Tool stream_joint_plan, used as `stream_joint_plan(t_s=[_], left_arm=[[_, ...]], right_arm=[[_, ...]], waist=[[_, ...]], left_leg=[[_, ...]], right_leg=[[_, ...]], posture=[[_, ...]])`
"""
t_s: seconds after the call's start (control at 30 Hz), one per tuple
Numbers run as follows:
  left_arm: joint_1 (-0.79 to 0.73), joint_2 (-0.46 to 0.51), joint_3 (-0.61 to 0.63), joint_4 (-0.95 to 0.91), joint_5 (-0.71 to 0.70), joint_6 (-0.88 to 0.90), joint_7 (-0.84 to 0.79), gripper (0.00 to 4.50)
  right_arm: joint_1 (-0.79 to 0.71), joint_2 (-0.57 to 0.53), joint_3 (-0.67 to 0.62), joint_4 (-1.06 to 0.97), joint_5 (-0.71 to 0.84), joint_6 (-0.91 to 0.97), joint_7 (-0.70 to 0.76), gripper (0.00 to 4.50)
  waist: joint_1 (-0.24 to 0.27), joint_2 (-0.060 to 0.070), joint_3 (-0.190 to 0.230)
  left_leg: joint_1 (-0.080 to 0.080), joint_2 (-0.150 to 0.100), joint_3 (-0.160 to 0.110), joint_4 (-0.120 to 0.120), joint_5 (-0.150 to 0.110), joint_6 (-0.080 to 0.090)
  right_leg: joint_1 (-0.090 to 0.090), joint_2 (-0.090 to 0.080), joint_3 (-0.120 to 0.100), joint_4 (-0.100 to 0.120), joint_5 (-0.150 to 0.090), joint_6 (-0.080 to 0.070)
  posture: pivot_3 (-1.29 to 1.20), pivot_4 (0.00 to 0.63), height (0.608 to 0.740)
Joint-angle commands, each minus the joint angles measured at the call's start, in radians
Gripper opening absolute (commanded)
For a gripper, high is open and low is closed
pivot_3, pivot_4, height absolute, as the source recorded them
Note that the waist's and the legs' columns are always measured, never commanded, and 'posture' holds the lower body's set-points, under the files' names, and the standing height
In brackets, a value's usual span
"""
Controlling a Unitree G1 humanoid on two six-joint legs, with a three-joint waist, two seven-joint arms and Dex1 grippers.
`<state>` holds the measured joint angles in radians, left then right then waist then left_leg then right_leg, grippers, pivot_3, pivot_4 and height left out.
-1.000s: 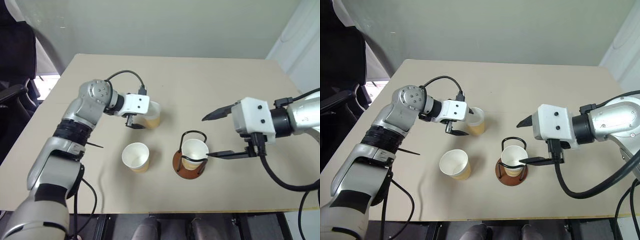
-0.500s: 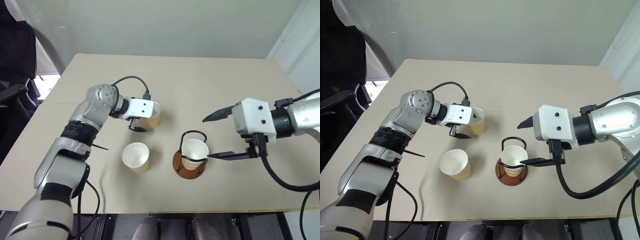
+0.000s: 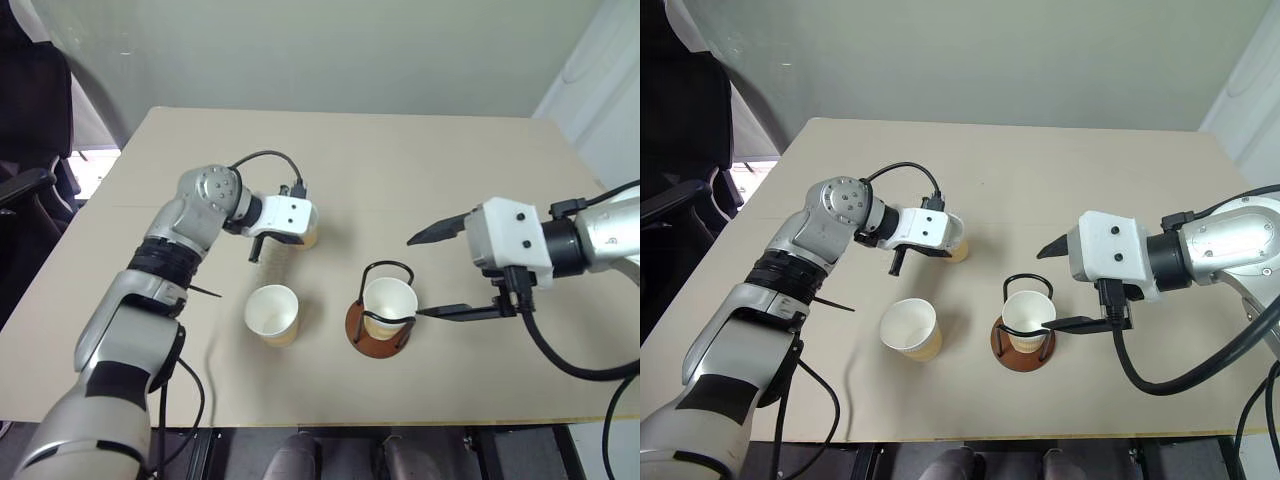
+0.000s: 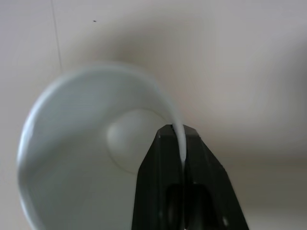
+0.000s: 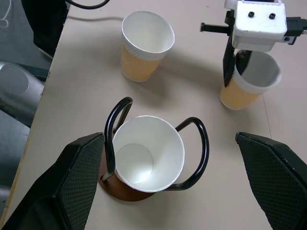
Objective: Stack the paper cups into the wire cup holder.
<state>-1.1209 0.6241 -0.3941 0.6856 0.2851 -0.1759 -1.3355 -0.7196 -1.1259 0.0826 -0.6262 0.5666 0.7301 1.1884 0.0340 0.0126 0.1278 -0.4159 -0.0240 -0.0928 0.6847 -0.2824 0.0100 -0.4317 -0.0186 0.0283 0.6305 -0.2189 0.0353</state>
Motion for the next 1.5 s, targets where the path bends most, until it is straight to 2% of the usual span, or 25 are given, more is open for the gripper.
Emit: stream_joint_plan(t_s=[0.03, 0.37, 0.5, 0.73, 0.97, 1.17, 1.5], left_arm=[[-0.024, 0.014, 0.022, -0.034, -0.022, 0.012, -0.028, 0.06], [-0.025, 0.047, 0.07, -0.15, -0.129, 0.116, -0.142, 0.06], [-0.032, 0.073, 0.12, -0.271, -0.234, 0.237, -0.225, 0.06], [-0.094, 0.108, 0.158, -0.444, -0.385, 0.438, -0.279, 0.06], [-0.167, 0.181, 0.075, -0.583, -0.614, 0.587, -0.279, 0.06], [-0.215, 0.21, 0.024, -0.638, -0.742, 0.645, -0.279, 0.06], [-0.247, 0.169, -0.072, -0.637, -0.811, 0.626, -0.279, 0.06]], right_arm=[[0.0, -0.019, -0.054, -0.009, 0.012, 0.001, -0.001, 4.5], [0.013, -0.039, -0.057, 0.005, 0.011, -0.003, 0.012, 4.5], [0.04, -0.058, -0.08, 0.012, 0.02, -0.005, 0.028, 4.5], [0.107, -0.084, -0.106, 0.011, 0.02, -0.004, 0.032, 4.5], [0.161, -0.094, -0.121, 0.029, 0.003, -0.027, 0.031, 4.5], [0.21, -0.122, -0.166, 0.06, -0.002, -0.048, 0.045, 4.5], [0.142, -0.158, -0.286, 0.083, 0.066, 0.002, 0.028, 4.5]], waist=[[0.0, 0.0, 0.0], [0.0, 0.0, 0.0], [0.001, 0.0, 0.0], [0.001, 0.0, 0.0], [-0.002, 0.0, 0.0], [-0.001, 0.0, 0.0], [0.0, 0.0, 0.0]], left_leg=[[0.0, 0.0, 0.0, 0.0, 0.0, 0.0], [-0.003, 0.0, 0.0, 0.002, 0.0, 0.0], [-0.004, 0.0, 0.0, 0.003, 0.0, 0.0], [-0.004, 0.0, 0.0, 0.007, 0.0, 0.0], [-0.004, 0.0, 0.0, 0.014, -0.001, 0.002], [-0.002, 0.0, 0.0, 0.016, 0.0, 0.002], [-0.002, 0.0, 0.0, 0.016, 0.0, 0.002]], right_leg=[[0.0, 0.0, 0.0, 0.0, 0.0, 0.0], [-0.002, 0.0, 0.0, 0.001, 0.0, 0.0], [-0.002, 0.0, 0.0, 0.006, 0.0, 0.0], [-0.002, 0.0, 0.0, 0.01, 0.0, 0.001], [-0.002, 0.0, 0.0, 0.013, 0.0, 0.001], [0.0, 0.0, 0.0, 0.014, 0.0, 0.002], [0.0, 0.0, 0.0, 0.014, 0.0, 0.002]], posture=[[0.0, 0.15, 0.74], [0.0, 0.15, 0.74], [0.0, 0.15, 0.74], [0.0, 0.15, 0.74], [0.0, 0.15, 0.74], [0.0, 0.15, 0.74], [0.0, 0.15, 0.74]])
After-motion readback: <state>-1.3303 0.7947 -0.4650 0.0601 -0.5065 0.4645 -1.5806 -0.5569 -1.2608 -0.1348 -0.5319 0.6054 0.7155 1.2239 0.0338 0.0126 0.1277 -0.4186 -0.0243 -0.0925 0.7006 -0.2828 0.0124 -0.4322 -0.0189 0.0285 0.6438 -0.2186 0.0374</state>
